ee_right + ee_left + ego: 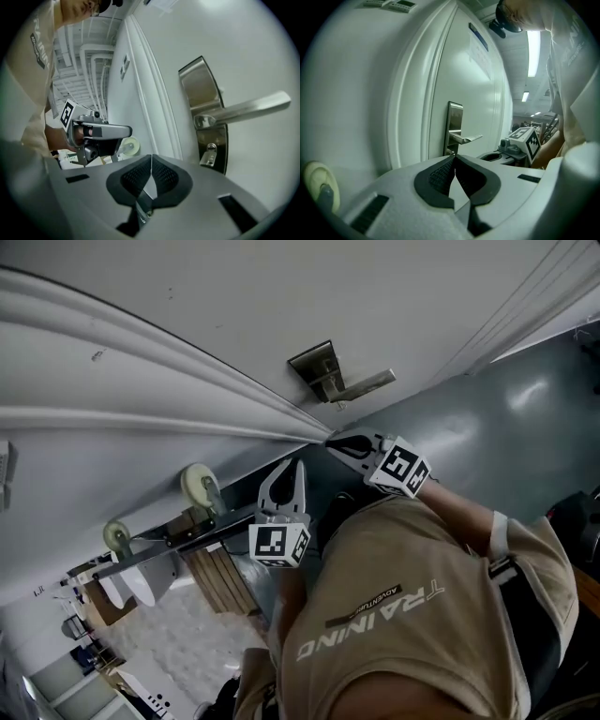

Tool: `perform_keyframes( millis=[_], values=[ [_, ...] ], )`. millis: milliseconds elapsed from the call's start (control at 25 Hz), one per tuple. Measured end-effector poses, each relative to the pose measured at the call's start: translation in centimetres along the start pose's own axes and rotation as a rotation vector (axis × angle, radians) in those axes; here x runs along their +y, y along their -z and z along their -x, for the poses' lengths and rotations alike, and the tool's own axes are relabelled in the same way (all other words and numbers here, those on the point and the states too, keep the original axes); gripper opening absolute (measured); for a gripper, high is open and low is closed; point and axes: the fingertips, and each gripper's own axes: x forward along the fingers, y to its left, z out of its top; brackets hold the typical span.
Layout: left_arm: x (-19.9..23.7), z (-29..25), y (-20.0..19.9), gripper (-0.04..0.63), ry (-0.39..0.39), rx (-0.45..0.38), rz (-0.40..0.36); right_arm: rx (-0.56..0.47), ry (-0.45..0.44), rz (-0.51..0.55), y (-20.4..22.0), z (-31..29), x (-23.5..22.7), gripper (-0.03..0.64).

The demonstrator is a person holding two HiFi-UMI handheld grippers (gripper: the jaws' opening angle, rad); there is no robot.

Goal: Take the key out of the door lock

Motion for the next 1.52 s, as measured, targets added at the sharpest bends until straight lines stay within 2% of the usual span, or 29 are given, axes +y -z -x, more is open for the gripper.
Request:
perform_keyframes(
  millis=[200,360,600,760,960,1200,1520],
  values=[
    [0.3,0.5,-0.6,0.009,0.062,-0.010,-0.044,0.002,0.071,-0.076,1.0,-0.1,-0.1,0.015],
    [1.9,1.7,-1.1,0.009,0.078,-0.014,-0.026,-0.033,0.144,-0.087,-1.2,-0.1,0.5,0.015],
    [2.7,1.2,-2.5,0.009,0.137,-0.059,-0.040,-0.049,0.206,-0.029,-3.4,-0.9,0.6,0.015],
    [3.4,0.8,-1.4,0.009,0.164,-0.040,-0.018,-0.047,0.297,-0.050,-3.3,-0.6,-0.5,0.015],
    [4.7,-0.1,-0.8,0.009,0.159,-0.033,0.009,-0.015,0.349,-0.021,-3.3,0.0,-1.7,0.015],
    [3.9,-0.3,-0.8,0.009,0.214,-0.025,0.007,-0.004,0.460,-0.046,-2.6,1.3,-3.1,0.015],
    [2.3,-1.6,-0.1,0.009,0.301,-0.014,-0.007,-0.008,0.521,-0.034,-3.2,1.8,-3.8,0.015]
  ],
)
